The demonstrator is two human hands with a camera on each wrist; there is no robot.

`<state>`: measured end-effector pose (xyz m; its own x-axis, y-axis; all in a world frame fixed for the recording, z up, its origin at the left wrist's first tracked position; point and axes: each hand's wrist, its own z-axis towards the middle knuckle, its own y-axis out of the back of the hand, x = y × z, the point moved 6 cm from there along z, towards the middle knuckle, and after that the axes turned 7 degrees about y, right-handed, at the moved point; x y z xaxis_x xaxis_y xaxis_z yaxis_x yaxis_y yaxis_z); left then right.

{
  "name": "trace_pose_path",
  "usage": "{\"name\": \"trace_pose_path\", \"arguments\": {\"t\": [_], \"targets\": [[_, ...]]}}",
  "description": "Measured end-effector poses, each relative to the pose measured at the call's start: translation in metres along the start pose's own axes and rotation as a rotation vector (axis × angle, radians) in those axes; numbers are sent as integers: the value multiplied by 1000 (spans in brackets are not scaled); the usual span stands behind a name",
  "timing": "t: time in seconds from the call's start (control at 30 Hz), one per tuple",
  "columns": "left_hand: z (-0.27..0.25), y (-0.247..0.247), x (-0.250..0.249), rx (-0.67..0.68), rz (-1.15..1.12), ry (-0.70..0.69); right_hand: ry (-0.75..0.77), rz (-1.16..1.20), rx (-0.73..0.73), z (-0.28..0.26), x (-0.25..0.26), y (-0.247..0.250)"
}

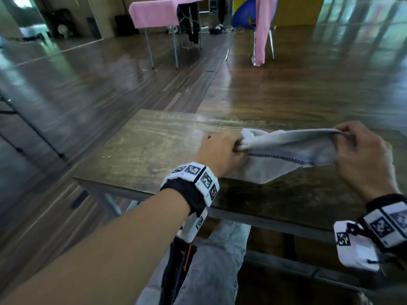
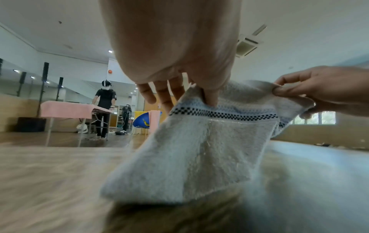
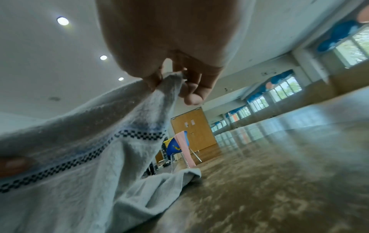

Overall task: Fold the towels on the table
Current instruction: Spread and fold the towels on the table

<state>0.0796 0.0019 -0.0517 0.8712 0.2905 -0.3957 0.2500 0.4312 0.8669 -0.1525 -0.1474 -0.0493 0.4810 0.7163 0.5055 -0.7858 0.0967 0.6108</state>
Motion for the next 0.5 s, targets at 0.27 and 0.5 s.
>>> {"name": "trace_pose_path", "arguments": {"t": [0.27, 0.5], "targets": [[29, -15, -93, 21, -291, -115, -174, 66, -176, 2, -59, 76], [30, -12, -92, 103, -273, -63, -167, 147, -148, -3, -70, 90]]}}
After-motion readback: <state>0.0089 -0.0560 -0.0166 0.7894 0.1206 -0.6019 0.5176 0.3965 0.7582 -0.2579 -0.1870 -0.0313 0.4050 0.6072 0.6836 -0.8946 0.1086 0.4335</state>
